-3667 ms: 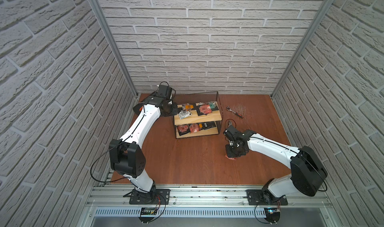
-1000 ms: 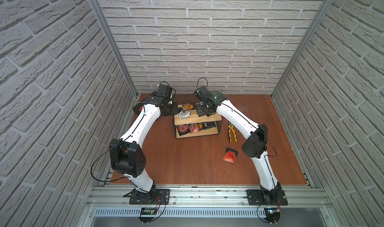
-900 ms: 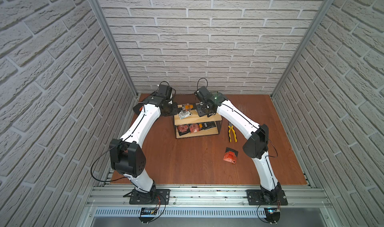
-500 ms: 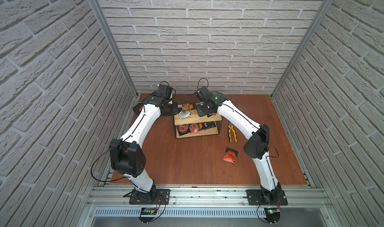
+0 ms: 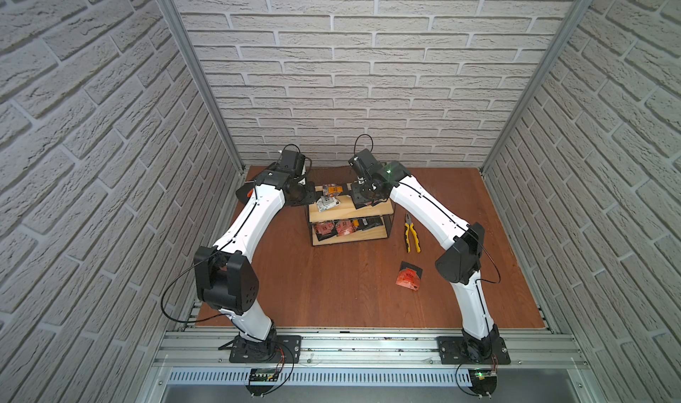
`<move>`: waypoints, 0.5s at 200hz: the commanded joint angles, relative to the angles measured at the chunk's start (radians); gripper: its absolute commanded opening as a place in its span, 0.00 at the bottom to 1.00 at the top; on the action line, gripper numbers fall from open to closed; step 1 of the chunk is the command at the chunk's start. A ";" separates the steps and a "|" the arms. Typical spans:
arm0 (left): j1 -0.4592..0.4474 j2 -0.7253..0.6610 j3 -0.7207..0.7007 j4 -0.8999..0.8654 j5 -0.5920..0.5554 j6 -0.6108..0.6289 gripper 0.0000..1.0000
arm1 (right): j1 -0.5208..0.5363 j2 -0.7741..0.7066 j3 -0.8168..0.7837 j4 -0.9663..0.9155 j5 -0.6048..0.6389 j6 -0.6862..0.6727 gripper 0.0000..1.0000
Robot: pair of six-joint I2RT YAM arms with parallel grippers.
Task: Remove the tea bags from the shelf
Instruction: Pick up the tea bag from the shelf.
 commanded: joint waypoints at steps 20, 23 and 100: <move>0.005 0.021 0.027 0.015 0.010 0.007 0.35 | -0.013 -0.026 0.073 -0.014 0.018 -0.034 0.58; 0.004 0.021 0.027 0.014 0.010 0.007 0.35 | -0.016 -0.022 0.076 -0.016 0.010 -0.036 0.60; 0.005 0.026 0.031 0.013 0.012 0.007 0.35 | -0.018 0.064 0.111 -0.062 -0.082 -0.113 0.80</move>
